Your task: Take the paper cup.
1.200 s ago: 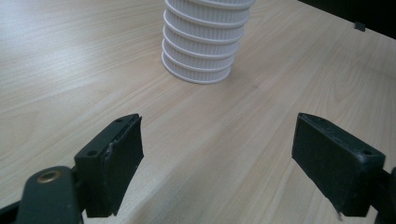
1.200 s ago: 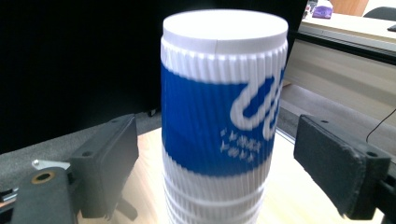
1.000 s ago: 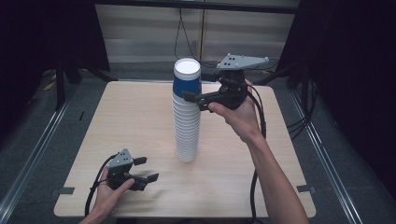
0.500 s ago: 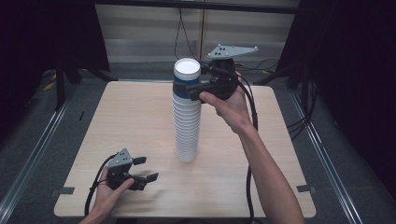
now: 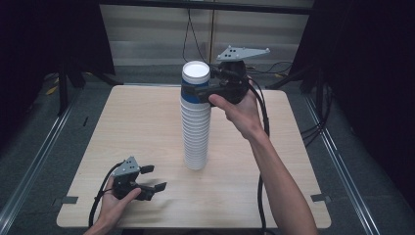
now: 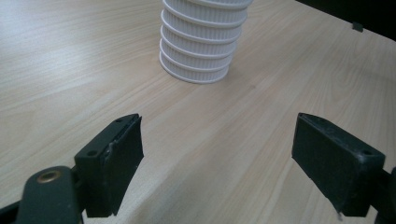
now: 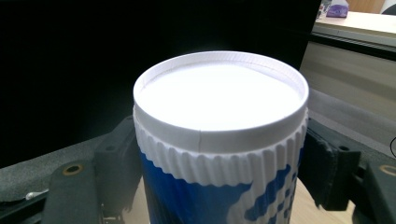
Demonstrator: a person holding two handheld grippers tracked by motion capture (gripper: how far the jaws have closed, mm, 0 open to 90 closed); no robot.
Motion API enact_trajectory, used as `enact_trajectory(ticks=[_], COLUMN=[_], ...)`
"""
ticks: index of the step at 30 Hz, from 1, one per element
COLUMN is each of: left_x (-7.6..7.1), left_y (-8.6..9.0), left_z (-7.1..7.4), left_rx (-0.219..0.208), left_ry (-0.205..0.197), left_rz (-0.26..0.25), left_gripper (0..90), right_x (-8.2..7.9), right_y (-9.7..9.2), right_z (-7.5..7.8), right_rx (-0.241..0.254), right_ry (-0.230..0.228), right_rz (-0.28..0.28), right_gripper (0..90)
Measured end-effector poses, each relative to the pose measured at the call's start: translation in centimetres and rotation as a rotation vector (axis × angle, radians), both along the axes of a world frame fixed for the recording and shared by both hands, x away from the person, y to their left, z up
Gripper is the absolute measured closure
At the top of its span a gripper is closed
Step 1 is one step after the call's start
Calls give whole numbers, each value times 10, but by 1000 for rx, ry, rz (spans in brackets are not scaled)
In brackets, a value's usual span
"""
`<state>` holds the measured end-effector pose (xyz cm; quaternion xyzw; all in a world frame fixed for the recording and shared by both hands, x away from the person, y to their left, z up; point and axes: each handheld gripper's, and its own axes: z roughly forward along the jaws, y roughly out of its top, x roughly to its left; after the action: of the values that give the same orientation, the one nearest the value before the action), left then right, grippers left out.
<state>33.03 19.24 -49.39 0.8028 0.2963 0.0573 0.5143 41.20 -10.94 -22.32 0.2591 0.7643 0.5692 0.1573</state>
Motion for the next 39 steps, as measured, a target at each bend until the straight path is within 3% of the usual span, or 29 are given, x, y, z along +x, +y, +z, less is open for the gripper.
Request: enact_trajectory(ticks=[20, 28, 34, 39], left_x=[0, 1, 0, 1], left_y=[-1, -2, -3, -3], left_z=[0, -2, -2, -2], left_rx=[-7, 3, 4, 6], left_ry=[9, 14, 18, 18], left_rz=[-8, -12, -18, -18], left_gripper=[163, 163, 163, 163], right_x=[-3, -8, -8, -14], right_y=[-11, -11, -15, -15], right_z=[13, 18, 24, 31], right_rx=[156, 159, 210, 220], right_ry=[-53, -102, -116, -136], right_rz=[-16, -17, -25, -11], right_gripper=[258, 262, 264, 265])
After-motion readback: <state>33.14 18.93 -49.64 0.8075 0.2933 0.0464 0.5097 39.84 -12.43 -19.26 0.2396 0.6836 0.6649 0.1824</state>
